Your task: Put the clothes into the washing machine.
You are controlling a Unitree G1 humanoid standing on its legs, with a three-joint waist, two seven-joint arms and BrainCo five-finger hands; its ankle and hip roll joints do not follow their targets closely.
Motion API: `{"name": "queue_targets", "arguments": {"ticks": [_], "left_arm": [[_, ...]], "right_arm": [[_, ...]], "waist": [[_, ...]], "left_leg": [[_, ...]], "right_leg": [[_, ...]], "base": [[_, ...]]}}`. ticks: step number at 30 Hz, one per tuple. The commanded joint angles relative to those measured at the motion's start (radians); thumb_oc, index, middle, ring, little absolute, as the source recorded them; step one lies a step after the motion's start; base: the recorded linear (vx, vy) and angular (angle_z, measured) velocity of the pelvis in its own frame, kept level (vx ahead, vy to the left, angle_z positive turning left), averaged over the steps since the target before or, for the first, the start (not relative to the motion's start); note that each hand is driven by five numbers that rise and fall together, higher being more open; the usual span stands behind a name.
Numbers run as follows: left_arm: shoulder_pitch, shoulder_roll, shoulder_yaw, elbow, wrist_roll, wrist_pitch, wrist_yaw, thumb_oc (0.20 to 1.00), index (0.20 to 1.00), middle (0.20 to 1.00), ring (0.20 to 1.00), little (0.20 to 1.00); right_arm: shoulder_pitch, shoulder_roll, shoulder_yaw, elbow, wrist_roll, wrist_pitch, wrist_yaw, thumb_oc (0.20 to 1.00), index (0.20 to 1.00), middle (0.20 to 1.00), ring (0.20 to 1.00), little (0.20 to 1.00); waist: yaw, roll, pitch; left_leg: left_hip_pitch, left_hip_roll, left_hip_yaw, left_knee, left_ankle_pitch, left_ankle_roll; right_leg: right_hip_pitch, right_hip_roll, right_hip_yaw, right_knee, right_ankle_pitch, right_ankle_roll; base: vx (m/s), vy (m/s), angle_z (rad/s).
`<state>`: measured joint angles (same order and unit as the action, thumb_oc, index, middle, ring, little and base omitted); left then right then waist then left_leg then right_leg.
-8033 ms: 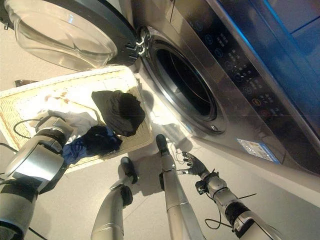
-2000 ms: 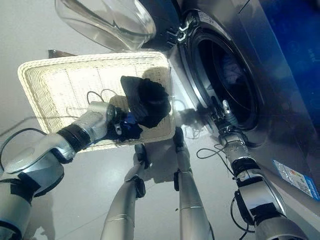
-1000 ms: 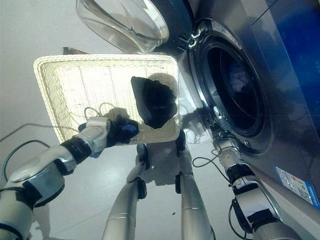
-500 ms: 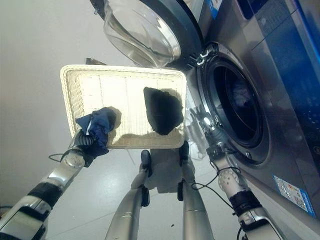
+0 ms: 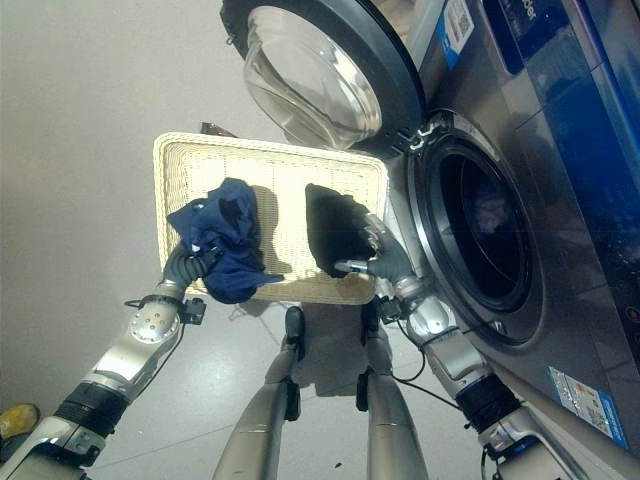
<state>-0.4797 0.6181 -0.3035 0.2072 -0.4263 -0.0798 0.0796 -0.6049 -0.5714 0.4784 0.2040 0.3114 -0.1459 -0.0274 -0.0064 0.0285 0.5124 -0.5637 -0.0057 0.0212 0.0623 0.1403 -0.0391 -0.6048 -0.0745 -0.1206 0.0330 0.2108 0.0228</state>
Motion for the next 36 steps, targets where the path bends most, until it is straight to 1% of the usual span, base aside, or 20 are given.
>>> {"name": "queue_targets", "arguments": {"ticks": [1, 2, 4, 6, 11, 14, 18, 21, 22, 23, 24, 26, 28, 29, 30, 31, 32, 33, 35, 36], "left_arm": [[-0.026, -0.015, -0.017, -0.079, -0.128, -0.049, -0.143, 0.200, 0.200, 0.200, 0.200, 0.200], [-0.044, -0.017, -0.049, -0.105, -0.189, -0.040, -0.201, 0.200, 0.200, 0.200, 0.200, 0.200], [-0.051, -0.017, -0.059, -0.114, -0.207, -0.034, -0.213, 0.200, 0.200, 0.200, 0.200, 0.200], [-0.082, -0.022, -0.110, -0.145, -0.269, -0.006, -0.273, 0.200, 0.200, 0.200, 0.200, 0.200], [-0.125, -0.015, -0.175, -0.159, -0.307, 0.024, -0.295, 0.200, 0.200, 0.200, 0.200, 0.200], [-0.132, -0.015, -0.186, -0.159, -0.311, 0.027, -0.304, 0.200, 0.200, 0.200, 0.200, 0.200], [-0.160, -0.009, -0.254, -0.166, -0.310, 0.044, -0.292, 0.200, 0.200, 0.200, 0.200, 0.200], [-0.164, -0.010, -0.270, -0.159, -0.295, 0.040, -0.275, 0.200, 0.200, 0.200, 0.200, 0.200], [-0.164, -0.011, -0.283, -0.152, -0.275, 0.031, -0.260, 0.200, 0.200, 0.200, 0.200, 0.200], [-0.166, -0.011, -0.290, -0.151, -0.259, 0.028, -0.249, 0.200, 0.200, 0.200, 0.200, 0.200], [-0.174, -0.009, -0.303, -0.144, -0.223, 0.025, -0.223, 0.200, 0.200, 0.200, 0.200, 0.200], [-0.180, -0.005, -0.315, -0.133, -0.208, 0.022, -0.212, 0.200, 0.200, 0.200, 0.200, 0.200], [-0.182, -0.002, -0.320, -0.130, -0.202, 0.022, -0.208, 0.200, 0.200, 0.200, 0.200, 0.200], [-0.178, 0.001, -0.325, -0.125, -0.189, 0.017, -0.197, 0.200, 0.200, 0.200, 0.200, 0.200], [-0.176, 0.001, -0.326, -0.124, -0.183, 0.017, -0.196, 0.200, 0.200, 0.200, 0.200, 0.200], [-0.168, 0.007, -0.334, -0.126, -0.158, 0.001, -0.178, 0.200, 0.200, 0.200, 0.200, 0.200], [-0.161, 0.006, -0.335, -0.128, -0.140, -0.008, -0.156, 0.200, 0.200, 0.200, 0.200, 0.200], [-0.159, 0.007, -0.338, -0.128, -0.123, -0.021, -0.134, 0.200, 0.200, 0.200, 0.200, 0.200], [-0.158, 0.008, -0.339, -0.128, -0.118, -0.026, -0.126, 0.200, 0.200, 0.200, 0.200, 0.200], [-0.152, 0.005, -0.340, -0.119, -0.056, -0.079, -0.070, 0.200, 0.200, 0.200, 0.200, 0.200]], "right_arm": [[-0.028, -0.007, 0.028, -0.056, -0.011, 0.022, 0.041, 1.000, 1.000, 1.000, 1.000, 1.000], [-0.053, -0.005, 0.057, -0.042, 0.013, 0.045, 0.059, 1.000, 1.000, 1.000, 1.000, 1.000], [-0.059, -0.006, 0.067, -0.040, 0.019, 0.050, 0.064, 1.000, 1.000, 1.000, 1.000, 1.000], [-0.092, -0.005, 0.113, -0.029, 0.033, 0.086, 0.090, 1.000, 1.000, 1.000, 1.000, 1.000], [-0.125, -0.007, 0.168, -0.020, 0.094, 0.124, 0.100, 1.000, 1.000, 1.000, 1.000, 1.000], [-0.129, -0.008, 0.177, -0.017, 0.118, 0.130, 0.107, 1.000, 1.000, 1.000, 1.000, 1.000], [-0.113, 0.006, 0.211, -0.011, 0.363, 0.220, 0.181, 1.000, 1.000, 1.000, 1.000, 1.000], [-0.097, 0.019, 0.215, -0.001, 0.450, 0.254, 0.220, 1.000, 1.000, 1.000, 1.000, 1.000], [-0.084, 0.031, 0.219, 0.004, 0.508, 0.284, 0.243, 1.000, 1.000, 1.000, 1.000, 1.000], [-0.078, 0.036, 0.223, 0.004, 0.538, 0.298, 0.252, 1.000, 1.000, 1.000, 1.000, 1.000], [-0.057, 0.050, 0.227, 0.004, 0.610, 0.335, 0.279, 1.000, 1.000, 1.000, 1.000, 1.000], [-0.039, 0.058, 0.233, 0.005, 0.688, 0.356, 0.290, 1.000, 1.000, 1.000, 1.000, 1.000], [-0.032, 0.060, 0.234, 0.007, 0.702, 0.355, 0.295, 1.000, 1.000, 1.000, 1.000, 1.000], [-0.019, 0.063, 0.236, 0.010, 0.744, 0.351, 0.297, 0.755, 0.755, 0.755, 0.755, 0.755], [-0.017, 0.064, 0.236, 0.011, 0.749, 0.351, 0.298, 0.630, 0.630, 0.630, 0.630, 0.630], [-0.002, 0.067, 0.237, 0.008, 0.788, 0.349, 0.289, 0.278, 0.278, 0.278, 0.278, 0.278], [0.011, 0.074, 0.238, 0.007, 0.803, 0.341, 0.284, 0.200, 0.200, 0.200, 0.200, 0.200], [0.019, 0.079, 0.239, 0.009, 0.811, 0.332, 0.279, 0.200, 0.200, 0.200, 0.200, 0.200], [0.021, 0.080, 0.240, 0.010, 0.812, 0.330, 0.277, 0.200, 0.200, 0.200, 0.200, 0.200], [0.032, 0.088, 0.238, 0.016, 0.822, 0.306, 0.248, 0.200, 0.200, 0.200, 0.200, 0.200]], "waist": [[0.008, 0.038, 0.008], [0.010, 0.040, 0.008], [0.010, 0.040, 0.008], [0.009, 0.041, 0.008], [0.005, 0.040, 0.008], [0.003, 0.040, 0.008], [-0.005, 0.037, 0.008], [-0.007, 0.036, 0.008], [-0.008, 0.035, 0.008], [-0.008, 0.035, 0.008], [-0.009, 0.034, 0.008], [-0.009, 0.032, 0.008], [-0.010, 0.032, 0.008], [-0.011, 0.031, 0.008], [-0.011, 0.031, 0.008], [-0.012, 0.031, 0.008], [-0.012, 0.031, 0.008], [-0.012, 0.031, 0.008], [-0.012, 0.031, 0.008], [-0.013, 0.031, 0.008]], "left_leg": [[0.016, -0.059, 0.052, -0.003, -0.035, 0.004], [0.019, -0.060, 0.054, -0.004, -0.035, 0.006], [0.020, -0.061, 0.054, -0.004, -0.035, 0.006], [0.025, -0.063, 0.053, -0.006, -0.036, 0.007], [0.029, -0.063, 0.059, -0.009, -0.036, 0.010], [0.029, -0.062, 0.060, -0.010, -0.036, 0.011], [0.033, -0.060, 0.068, -0.012, -0.034, 0.011], [0.037, -0.059, 0.069, -0.015, -0.034, 0.011], [0.038, -0.059, 0.070, -0.014, -0.034, 0.011], [0.039, -0.059, 0.070, -0.015, -0.033, 0.011], [0.038, -0.058, 0.071, -0.017, -0.030, 0.011], [0.038, -0.058, 0.070, -0.018, -0.028, 0.010], [0.039, -0.057, 0.071, -0.019, -0.027, 0.009], [0.041, -0.056, 0.073, -0.021, -0.026, 0.008], [0.042, -0.056, 0.073, -0.022, -0.026, 0.008], [0.041, -0.054, 0.073, -0.025, -0.023, 0.007], [0.039, -0.054, 0.074, -0.025, -0.023, 0.006], [0.038, -0.054, 0.073, -0.026, -0.022, 0.007], [0.038, -0.054, 0.073, -0.027, -0.022, 0.007], [0.034, -0.053, 0.073, -0.028, -0.021, 0.007]], "right_leg": [[0.022, 0.023, -0.037, 0.097, -0.144, 0.054], [0.025, 0.019, -0.042, 0.094, -0.142, 0.054], [0.026, 0.019, -0.043, 0.094, -0.141, 0.054], [0.030, 0.016, -0.044, 0.089, -0.138, 0.055], [0.031, 0.017, -0.041, 0.086, -0.133, 0.055], [0.030, 0.017, -0.041, 0.085, -0.131, 0.055], [0.032, 0.018, -0.035, 0.077, -0.125, 0.053], [0.035, 0.019, -0.033, 0.076, -0.124, 0.052], [0.036, 0.020, -0.033, 0.077, -0.125, 0.052], [0.037, 0.020, -0.033, 0.077, -0.124, 0.051], [0.036, 0.020, -0.034, 0.077, -0.124, 0.051], [0.035, 0.022, -0.035, 0.078, -0.124, 0.049], [0.037, 0.023, -0.035, 0.077, -0.123, 0.049], [0.039, 0.023, -0.035, 0.074, -0.121, 0.049], [0.039, 0.023, -0.035, 0.073, -0.121, 0.049], [0.038, 0.024, -0.035, 0.070, -0.118, 0.048], [0.037, 0.025, -0.034, 0.069, -0.117, 0.047], [0.036, 0.026, -0.034, 0.068, -0.117, 0.047], [0.036, 0.026, -0.034, 0.067, -0.117, 0.047], [0.032, 0.025, -0.035, 0.065, -0.115, 0.047]], "base": [[-0.03, -0.013, 0.11], [-0.02, -0.012, 0.11], [-0.02, -0.010, 0.06], [-0.01, -0.008, 0.02], [0.00, 0.000, 0.00], [0.00, 0.000, 0.00], [0.00, 0.000, 0.00], [0.00, 0.000, 0.00], [0.00, 0.000, 0.00], [0.00, 0.000, 0.00], [0.00, 0.000, 0.00], [0.00, -0.016, -0.01], [0.00, 0.000, 0.00], [0.00, 0.000, 0.00], [0.00, -0.026, -0.03], [0.00, -0.018, -0.06], [0.00, -0.025, -0.07], [0.00, -0.018, -0.04], [0.00, -0.018, -0.07], [-0.01, -0.024, -0.11]]}}
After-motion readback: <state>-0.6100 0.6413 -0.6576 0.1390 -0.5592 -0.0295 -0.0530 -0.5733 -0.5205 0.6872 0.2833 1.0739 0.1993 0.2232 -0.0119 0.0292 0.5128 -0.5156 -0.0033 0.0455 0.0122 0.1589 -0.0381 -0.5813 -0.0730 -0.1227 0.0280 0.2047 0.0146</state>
